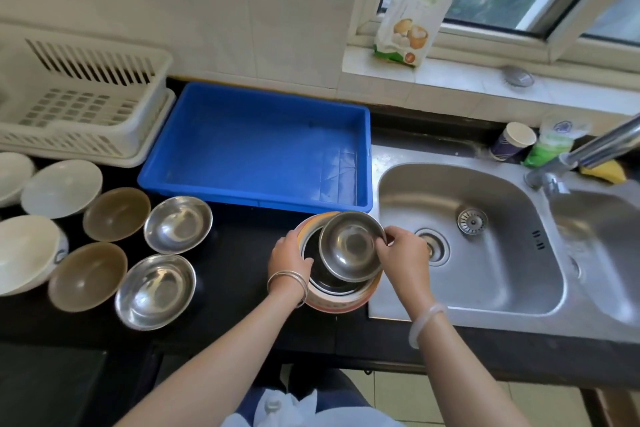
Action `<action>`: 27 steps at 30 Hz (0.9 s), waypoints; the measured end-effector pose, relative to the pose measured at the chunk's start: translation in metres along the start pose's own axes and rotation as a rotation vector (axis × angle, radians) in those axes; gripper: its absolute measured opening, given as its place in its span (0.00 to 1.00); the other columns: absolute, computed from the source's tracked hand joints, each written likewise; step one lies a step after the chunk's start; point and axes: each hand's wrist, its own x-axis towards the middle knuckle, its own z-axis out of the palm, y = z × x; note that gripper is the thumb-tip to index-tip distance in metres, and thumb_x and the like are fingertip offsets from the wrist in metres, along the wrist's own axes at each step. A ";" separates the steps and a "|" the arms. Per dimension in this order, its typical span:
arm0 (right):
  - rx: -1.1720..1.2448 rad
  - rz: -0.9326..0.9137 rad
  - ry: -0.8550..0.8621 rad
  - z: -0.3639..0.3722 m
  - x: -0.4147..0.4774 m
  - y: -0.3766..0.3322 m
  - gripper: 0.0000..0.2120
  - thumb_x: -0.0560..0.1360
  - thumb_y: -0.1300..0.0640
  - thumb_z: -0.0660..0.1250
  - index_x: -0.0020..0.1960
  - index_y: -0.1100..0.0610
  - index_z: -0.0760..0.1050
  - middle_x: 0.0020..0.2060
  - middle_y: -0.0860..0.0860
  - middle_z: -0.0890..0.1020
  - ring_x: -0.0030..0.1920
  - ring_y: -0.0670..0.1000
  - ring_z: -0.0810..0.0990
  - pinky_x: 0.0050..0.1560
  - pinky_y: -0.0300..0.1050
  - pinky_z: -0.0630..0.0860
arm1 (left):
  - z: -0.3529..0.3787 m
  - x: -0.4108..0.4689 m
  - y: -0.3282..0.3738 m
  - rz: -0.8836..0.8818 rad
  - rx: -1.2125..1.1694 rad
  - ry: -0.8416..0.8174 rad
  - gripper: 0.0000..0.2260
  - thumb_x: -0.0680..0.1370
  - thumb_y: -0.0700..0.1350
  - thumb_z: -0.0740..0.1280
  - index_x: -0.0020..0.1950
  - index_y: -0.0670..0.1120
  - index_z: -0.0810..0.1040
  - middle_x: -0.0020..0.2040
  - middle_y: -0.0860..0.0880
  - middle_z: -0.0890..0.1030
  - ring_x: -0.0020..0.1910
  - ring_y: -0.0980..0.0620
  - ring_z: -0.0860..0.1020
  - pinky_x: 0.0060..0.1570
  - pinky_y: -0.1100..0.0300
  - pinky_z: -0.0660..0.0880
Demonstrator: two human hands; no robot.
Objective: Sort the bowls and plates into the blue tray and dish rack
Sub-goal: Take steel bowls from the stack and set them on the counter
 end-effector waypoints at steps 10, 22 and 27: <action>0.090 0.033 0.002 -0.012 -0.002 0.007 0.07 0.70 0.61 0.65 0.35 0.60 0.78 0.29 0.55 0.80 0.34 0.56 0.77 0.30 0.36 0.66 | -0.006 -0.001 0.005 0.053 -0.037 0.033 0.10 0.76 0.41 0.62 0.53 0.49 0.63 0.40 0.48 0.76 0.34 0.51 0.77 0.31 0.61 0.73; 0.206 0.050 -0.031 -0.028 0.000 0.009 0.07 0.71 0.60 0.67 0.38 0.61 0.81 0.33 0.57 0.83 0.40 0.59 0.80 0.38 0.47 0.74 | -0.015 -0.005 0.015 0.179 0.054 0.228 0.04 0.76 0.43 0.62 0.45 0.44 0.76 0.47 0.47 0.76 0.46 0.49 0.75 0.43 0.57 0.75; 0.347 0.077 -0.099 -0.035 0.000 0.004 0.06 0.72 0.56 0.68 0.39 0.54 0.82 0.33 0.48 0.83 0.38 0.52 0.83 0.35 0.41 0.73 | -0.029 -0.009 0.020 0.135 0.000 0.234 0.06 0.77 0.45 0.62 0.44 0.46 0.77 0.38 0.49 0.80 0.36 0.52 0.78 0.35 0.58 0.77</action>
